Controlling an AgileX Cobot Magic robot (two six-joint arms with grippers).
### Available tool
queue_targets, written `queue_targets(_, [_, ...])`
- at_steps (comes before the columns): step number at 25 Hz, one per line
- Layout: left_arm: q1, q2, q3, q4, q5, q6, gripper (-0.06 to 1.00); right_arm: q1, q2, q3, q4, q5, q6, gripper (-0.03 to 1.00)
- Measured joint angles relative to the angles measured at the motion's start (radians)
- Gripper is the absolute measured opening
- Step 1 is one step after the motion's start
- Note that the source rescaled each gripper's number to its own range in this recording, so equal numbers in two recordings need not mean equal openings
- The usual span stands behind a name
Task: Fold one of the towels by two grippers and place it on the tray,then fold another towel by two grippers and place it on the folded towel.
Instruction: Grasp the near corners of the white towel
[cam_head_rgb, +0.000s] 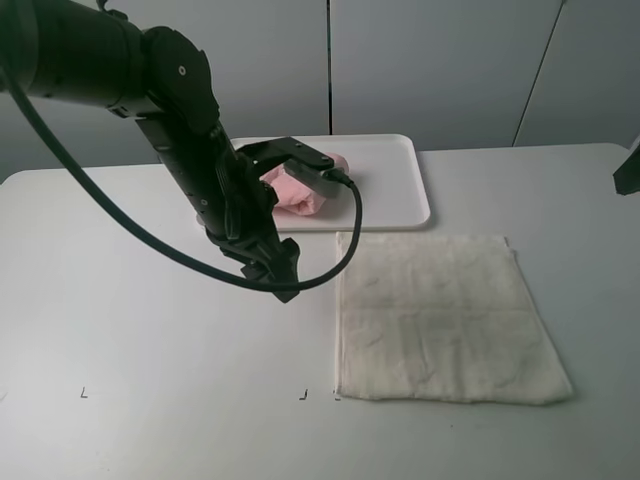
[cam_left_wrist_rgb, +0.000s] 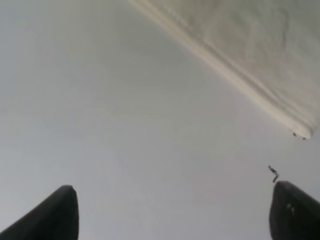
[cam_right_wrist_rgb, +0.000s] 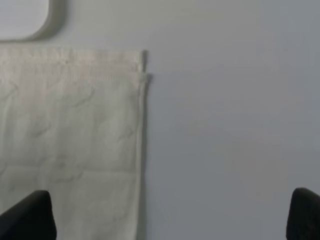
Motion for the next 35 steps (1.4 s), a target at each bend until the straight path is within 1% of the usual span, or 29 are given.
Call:
queue_targets(1, [-0.005,0.0,0.0,0.0,-0.002,-0.001,0.98,0.005,0.013,0.0,0.002,0.013,-0.052,1.0])
queue_targets(3, [-0.017,0.0,0.0,0.026,-0.002,-0.001,0.98,0.021,0.03,0.0,0.002,0.043,-0.159,1.0])
queue_targets(5, [-0.032,0.0,0.0,0.063,-0.002,-0.001,0.98,0.026,0.042,0.0,0.002,0.065,-0.306,1.0])
queue_targets(7, [-0.044,0.0,0.0,0.086,-0.004,0.003,0.98,0.029,0.046,0.0,0.006,0.073,-0.478,1.0])
queue_targets(9, [-0.056,0.0,0.0,0.095,-0.009,0.028,0.98,0.046,0.048,0.0,0.01,0.093,-0.646,1.0])
queue_targets(12, [-0.095,0.0,0.0,0.104,-0.018,0.101,0.98,0.103,0.048,0.0,-0.006,0.129,-0.794,1.0])
queue_targets(14, [-0.133,0.0,0.0,0.109,-0.033,0.13,0.98,0.144,0.048,0.004,-0.039,0.132,-0.831,1.0])
queue_targets(18, [-0.236,0.014,0.0,0.153,-0.05,0.134,0.98,0.21,0.054,0.045,-0.073,0.128,-0.871,1.0])
queue_targets(19, [-0.263,0.021,0.0,0.163,-0.05,0.127,0.98,0.22,0.061,0.058,-0.077,0.128,-0.879,1.0])
queue_targets(22, [-0.328,0.059,0.0,0.229,-0.048,0.062,0.98,0.225,0.086,0.11,-0.079,0.126,-0.911,1.0])
queue_targets(24, [-0.358,0.083,0.0,0.283,-0.048,0.023,0.98,0.228,0.093,0.153,-0.079,0.115,-0.956,1.0])
queue_targets(26, [-0.379,0.103,0.0,0.311,-0.048,0.001,0.98,0.228,0.097,0.199,-0.079,0.088,-1.003,1.0])
queue_targets(30, [-0.412,0.143,0.0,0.325,-0.055,-0.013,0.98,0.228,0.097,0.27,-0.132,0.031,-1.032,1.0])
queue_targets(35, [-0.454,0.168,0.0,0.33,-0.095,-0.039,0.98,0.228,0.097,0.325,-0.147,-0.031,-1.059,1.0])
